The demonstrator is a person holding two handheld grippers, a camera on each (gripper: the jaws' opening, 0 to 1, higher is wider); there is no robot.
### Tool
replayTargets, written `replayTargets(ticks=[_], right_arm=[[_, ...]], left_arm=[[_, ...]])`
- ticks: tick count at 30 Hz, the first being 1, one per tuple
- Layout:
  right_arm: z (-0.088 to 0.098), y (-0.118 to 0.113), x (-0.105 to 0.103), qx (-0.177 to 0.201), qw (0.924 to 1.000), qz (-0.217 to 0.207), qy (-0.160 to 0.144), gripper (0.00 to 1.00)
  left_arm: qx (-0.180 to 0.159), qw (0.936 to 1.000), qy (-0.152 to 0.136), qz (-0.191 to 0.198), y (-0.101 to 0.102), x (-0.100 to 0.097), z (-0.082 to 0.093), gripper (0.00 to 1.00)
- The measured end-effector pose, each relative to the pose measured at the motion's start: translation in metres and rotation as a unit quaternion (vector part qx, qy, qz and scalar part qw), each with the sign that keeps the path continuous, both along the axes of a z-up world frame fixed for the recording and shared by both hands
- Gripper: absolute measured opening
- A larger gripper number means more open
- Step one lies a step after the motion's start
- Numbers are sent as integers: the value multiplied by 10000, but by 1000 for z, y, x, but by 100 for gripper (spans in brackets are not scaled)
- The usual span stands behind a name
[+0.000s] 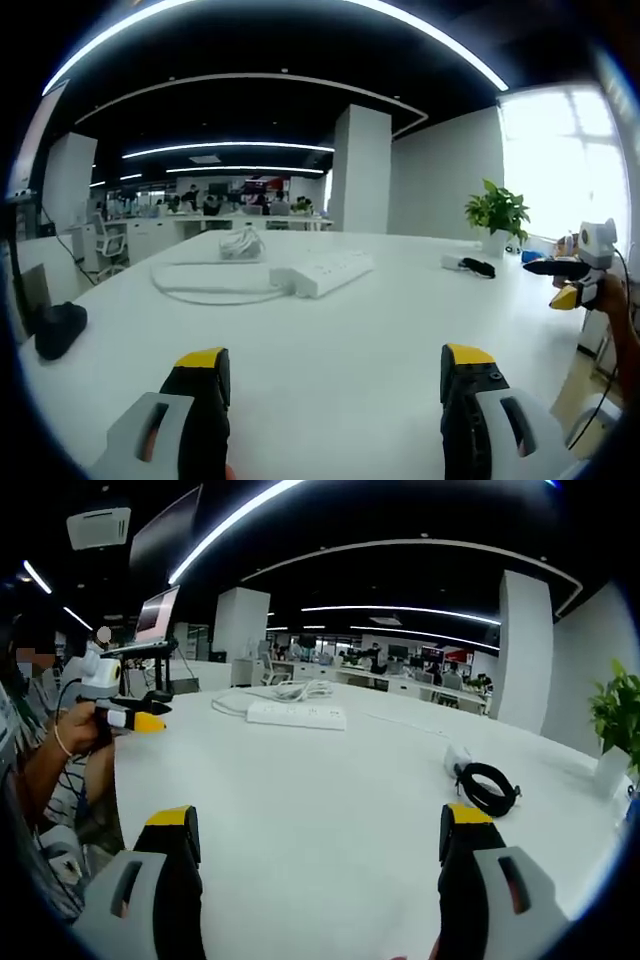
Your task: Straighten the power strip on the desk, plug the charger into it
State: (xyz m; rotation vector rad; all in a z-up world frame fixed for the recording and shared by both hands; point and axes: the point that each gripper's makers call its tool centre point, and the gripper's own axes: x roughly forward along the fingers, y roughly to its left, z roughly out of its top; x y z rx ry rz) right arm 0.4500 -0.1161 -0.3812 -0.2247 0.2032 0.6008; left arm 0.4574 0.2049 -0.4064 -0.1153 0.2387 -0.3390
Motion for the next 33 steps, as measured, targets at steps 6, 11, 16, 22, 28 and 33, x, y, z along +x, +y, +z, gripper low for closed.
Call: replayTargets(ticks=[6,11,16,22,28,33], right_arm=[[2,1,14,79,9999,99,26,100],[2,1,28,305,9993,191,95,100],[1,3,42,442,9986,226,160,99],[-3,6,59,293,9991,287,114,100],[-2,6,82,338,9991,268,-29,100],[-8,12,96,309,9990,313,-124,100]], left_arm=[[-141,9998,-11,167,7,9,2,89],[-172,9998,24,-2,2,13,7,89],[-170,9997,-12,-148,-3,18,15,89],[-25,9999,0,-121,-3,34,11,88],[-12,9999,90,-87,-3,51,6,88],[0,10000,74,-63,-7,63,6,88]])
